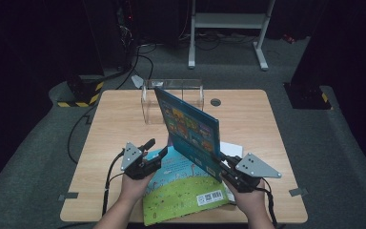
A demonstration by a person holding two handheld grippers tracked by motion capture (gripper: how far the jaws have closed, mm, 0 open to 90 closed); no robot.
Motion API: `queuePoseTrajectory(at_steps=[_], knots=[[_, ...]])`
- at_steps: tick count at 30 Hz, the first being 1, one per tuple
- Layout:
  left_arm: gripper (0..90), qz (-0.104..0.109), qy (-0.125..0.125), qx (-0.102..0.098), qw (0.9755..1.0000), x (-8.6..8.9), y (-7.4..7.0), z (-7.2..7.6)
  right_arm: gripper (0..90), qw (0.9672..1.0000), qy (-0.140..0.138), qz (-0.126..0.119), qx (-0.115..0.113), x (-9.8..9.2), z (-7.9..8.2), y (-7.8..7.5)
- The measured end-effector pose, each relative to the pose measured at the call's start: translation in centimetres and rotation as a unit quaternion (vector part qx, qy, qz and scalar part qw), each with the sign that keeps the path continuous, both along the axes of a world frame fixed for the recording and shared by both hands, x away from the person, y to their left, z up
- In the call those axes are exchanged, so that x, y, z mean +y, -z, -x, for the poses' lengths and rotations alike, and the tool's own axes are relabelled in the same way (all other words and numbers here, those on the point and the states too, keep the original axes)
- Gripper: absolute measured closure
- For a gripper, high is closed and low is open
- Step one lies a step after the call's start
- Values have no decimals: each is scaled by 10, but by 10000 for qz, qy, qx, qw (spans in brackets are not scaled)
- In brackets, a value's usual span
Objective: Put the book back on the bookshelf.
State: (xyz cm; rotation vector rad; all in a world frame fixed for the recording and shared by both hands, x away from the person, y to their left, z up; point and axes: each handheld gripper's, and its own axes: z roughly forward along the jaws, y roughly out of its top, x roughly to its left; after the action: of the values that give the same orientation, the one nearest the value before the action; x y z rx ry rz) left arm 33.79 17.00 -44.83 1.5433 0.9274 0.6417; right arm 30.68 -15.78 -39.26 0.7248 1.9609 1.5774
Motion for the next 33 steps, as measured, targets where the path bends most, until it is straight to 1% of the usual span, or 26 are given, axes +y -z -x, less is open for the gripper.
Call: queuePoseTrajectory(at_steps=[1,4,7,10,13,16,18,22,24,26,28,30,31,33], knots=[[401,-42,7,-9,10000,0,-1,1,834,10000,79,-44,25,2,1,0],[390,-32,39,-19,10000,-1,-4,4,834,9996,228,-124,74,8,5,1],[379,-111,72,-70,9999,-2,-9,6,834,9991,388,-164,29,18,8,3],[369,-54,107,-76,9999,-3,-15,9,833,9982,556,-211,17,28,11,7],[348,39,204,-92,9997,-4,-24,13,834,9974,655,-303,-47,36,12,11],[325,58,246,-177,9995,-7,-36,19,833,9968,738,-287,-114,46,13,14],[285,42,252,-221,9994,-11,-45,24,833,9960,834,-259,-167,55,14,16],[261,22,420,-310,9986,-23,-63,34,832,9953,909,-249,-215,69,15,20],[238,46,480,-360,9982,-29,-73,37,832,9950,942,-210,-262,76,14,21],[217,74,520,-367,9979,-35,-82,38,832,9947,978,-181,-276,82,14,22],[177,150,557,-335,9978,-40,-87,38,832,9943,1009,-163,-296,89,14,23],[170,163,549,-374,9977,-43,-90,39,831,9941,1021,-156,-318,94,13,25],[164,201,500,-385,9978,-45,-91,38,831,9941,1023,-160,-326,95,13,25],[162,229,421,-324,9983,-48,-93,36,831,9942,1017,-149,-330,100,13,26]])
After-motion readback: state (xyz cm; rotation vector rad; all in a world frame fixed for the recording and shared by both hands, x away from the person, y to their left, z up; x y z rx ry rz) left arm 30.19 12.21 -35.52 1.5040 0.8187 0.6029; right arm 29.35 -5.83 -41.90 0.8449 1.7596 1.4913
